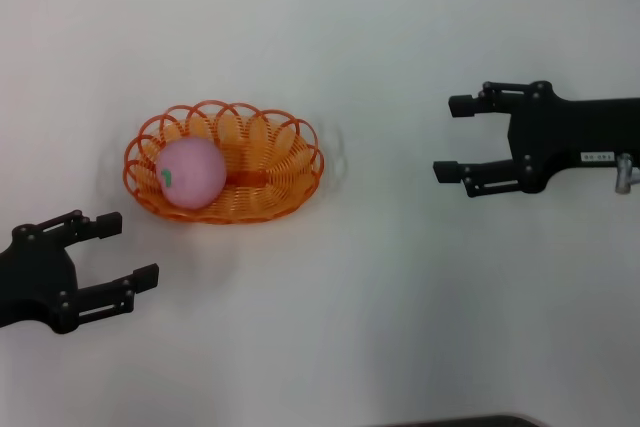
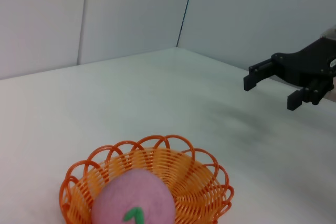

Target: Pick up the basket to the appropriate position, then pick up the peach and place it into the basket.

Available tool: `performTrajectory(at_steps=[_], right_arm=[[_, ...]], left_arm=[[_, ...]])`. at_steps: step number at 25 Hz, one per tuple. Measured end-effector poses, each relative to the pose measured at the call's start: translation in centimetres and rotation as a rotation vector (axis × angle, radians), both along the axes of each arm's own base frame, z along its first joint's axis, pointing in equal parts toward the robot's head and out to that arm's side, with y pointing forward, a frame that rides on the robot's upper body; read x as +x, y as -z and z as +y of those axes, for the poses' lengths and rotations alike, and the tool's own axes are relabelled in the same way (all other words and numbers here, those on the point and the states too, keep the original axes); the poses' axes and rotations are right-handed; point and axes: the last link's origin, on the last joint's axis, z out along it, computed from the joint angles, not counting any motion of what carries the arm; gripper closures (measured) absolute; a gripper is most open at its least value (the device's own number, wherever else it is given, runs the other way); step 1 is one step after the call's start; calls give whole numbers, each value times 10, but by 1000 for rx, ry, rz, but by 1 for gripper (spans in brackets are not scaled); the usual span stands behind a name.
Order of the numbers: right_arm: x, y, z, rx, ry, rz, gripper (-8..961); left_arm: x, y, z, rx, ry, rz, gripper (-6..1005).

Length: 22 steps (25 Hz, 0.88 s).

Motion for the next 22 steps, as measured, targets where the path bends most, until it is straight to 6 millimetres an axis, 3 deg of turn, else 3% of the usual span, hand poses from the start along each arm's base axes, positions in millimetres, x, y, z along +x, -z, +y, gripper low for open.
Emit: performTrajectory(at_steps=[10, 22], right_arm=[[18, 1, -12, 32, 28, 10, 68], [25, 2, -12, 50, 48, -5, 68]], left_arm=[[-1, 3, -3, -11, -8, -9, 199], [-2, 1, -4, -14, -8, -11, 199]])
